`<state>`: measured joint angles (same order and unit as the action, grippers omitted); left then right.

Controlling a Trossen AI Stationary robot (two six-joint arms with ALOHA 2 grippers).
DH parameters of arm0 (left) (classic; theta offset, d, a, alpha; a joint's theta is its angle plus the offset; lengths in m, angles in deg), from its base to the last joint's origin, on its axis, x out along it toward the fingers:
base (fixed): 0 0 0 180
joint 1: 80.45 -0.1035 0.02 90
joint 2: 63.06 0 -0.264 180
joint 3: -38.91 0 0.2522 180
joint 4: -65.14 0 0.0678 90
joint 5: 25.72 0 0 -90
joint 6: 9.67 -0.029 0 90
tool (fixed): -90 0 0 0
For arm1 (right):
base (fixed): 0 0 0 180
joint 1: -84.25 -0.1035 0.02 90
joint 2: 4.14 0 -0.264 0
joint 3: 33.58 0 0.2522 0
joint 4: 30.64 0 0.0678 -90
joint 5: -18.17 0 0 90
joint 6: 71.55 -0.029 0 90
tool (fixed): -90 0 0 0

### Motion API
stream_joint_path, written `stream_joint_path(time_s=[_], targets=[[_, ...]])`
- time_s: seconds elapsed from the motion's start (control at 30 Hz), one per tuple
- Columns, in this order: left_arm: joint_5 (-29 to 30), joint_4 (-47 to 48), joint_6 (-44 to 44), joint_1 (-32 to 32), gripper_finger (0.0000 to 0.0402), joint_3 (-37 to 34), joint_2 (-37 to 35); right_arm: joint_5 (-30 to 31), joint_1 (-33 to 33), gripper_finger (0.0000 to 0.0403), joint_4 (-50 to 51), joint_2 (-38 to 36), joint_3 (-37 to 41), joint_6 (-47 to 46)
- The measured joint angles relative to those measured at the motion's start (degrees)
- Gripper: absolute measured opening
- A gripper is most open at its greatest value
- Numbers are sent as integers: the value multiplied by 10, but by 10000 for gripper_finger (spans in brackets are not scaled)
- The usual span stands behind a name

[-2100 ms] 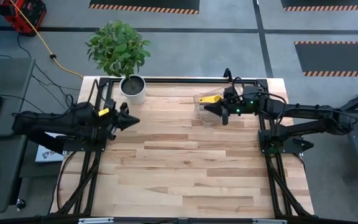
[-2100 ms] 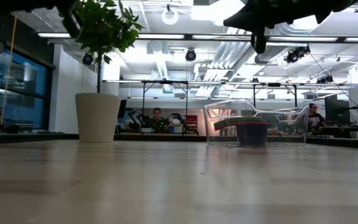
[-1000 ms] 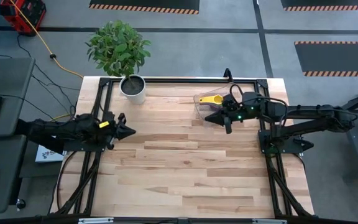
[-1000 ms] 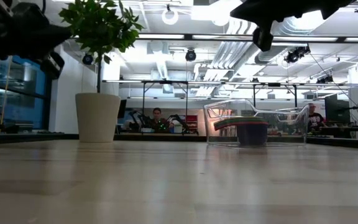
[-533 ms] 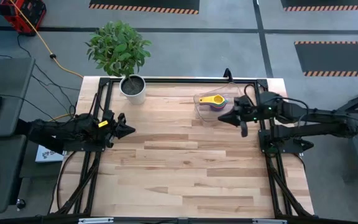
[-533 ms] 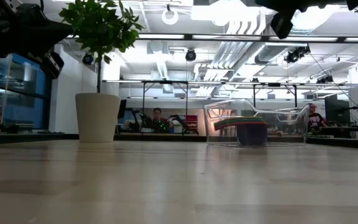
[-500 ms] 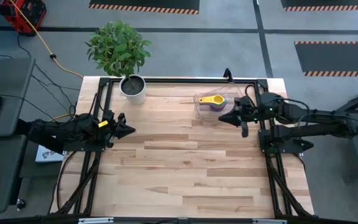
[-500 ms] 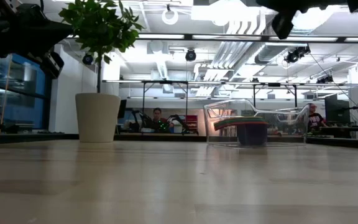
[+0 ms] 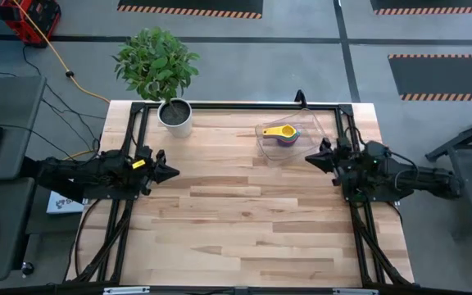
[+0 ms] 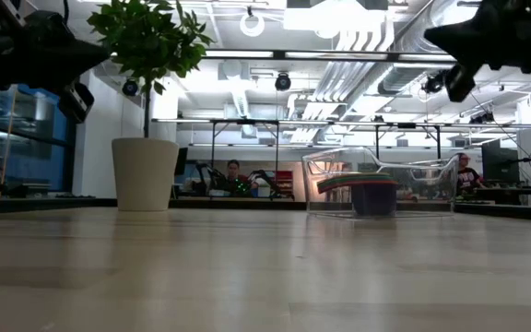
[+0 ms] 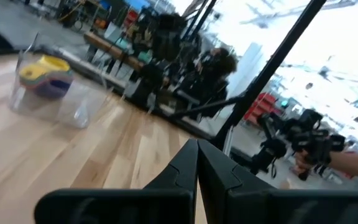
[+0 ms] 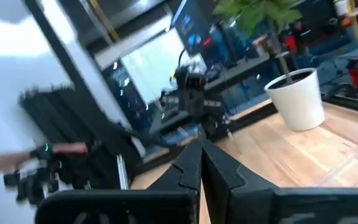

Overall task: Nest measuring cups in basket
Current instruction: Return to Home Position

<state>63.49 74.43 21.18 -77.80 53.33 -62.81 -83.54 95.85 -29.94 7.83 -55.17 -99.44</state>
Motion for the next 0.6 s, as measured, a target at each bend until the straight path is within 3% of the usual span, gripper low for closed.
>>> stream_joint_path(time_s=[0.23,0.43,0.6], targets=[[7,37,0,0,1,0,0,56,-58,0,-72,-54,73,-15],[8,38,0,0,1,0,0,130,-127,0,-15,-53,73,60],[8,38,0,0,1,0,0,190,-140,0,99,-53,73,125]])
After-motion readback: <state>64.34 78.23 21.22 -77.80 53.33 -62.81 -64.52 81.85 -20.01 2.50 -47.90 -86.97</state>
